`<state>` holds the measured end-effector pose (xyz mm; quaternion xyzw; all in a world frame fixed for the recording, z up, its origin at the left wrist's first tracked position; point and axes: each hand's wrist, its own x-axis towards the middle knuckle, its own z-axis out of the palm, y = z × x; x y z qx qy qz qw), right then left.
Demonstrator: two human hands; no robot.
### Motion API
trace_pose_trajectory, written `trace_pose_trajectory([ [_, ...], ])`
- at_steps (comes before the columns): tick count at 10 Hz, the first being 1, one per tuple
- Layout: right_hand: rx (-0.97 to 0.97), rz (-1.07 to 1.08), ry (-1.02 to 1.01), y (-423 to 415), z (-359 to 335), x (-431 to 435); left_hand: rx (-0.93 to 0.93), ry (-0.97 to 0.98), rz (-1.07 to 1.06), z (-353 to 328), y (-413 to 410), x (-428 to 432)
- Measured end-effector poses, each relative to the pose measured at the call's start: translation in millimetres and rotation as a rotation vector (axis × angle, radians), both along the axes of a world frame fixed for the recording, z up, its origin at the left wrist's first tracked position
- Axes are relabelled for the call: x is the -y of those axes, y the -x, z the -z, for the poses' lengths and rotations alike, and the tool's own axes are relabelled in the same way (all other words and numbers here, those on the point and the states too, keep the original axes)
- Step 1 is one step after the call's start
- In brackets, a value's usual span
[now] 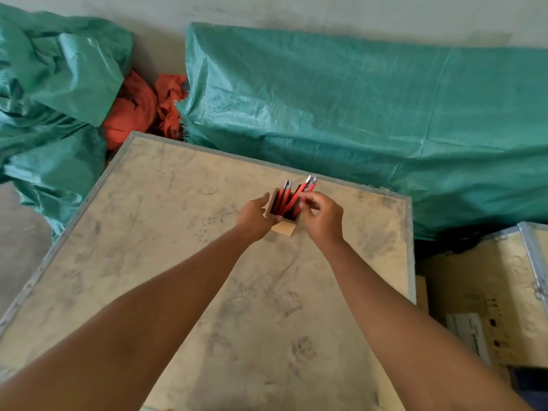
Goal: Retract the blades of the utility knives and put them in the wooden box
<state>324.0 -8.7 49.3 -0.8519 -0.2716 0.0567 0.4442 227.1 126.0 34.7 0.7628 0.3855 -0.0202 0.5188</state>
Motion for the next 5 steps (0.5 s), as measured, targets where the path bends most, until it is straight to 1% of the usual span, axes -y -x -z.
trace_pose_trajectory([
  [1,-0.01,-0.052,0.104,2.9,6.6,-0.3,0.022,0.012,-0.007,3.7,0.8,-0.4],
  [2,-0.053,-0.075,0.124,6.6,5.8,1.1,0.045,0.013,-0.006,2.2,1.0,-0.2],
  [4,-0.133,-0.054,0.117,9.7,-4.3,5.2,0.036,0.016,0.003,-10.0,1.3,1.9],
  [5,-0.152,-0.007,0.061,7.3,-21.2,13.1,0.048,0.002,-0.001,-17.9,5.9,6.3],
])
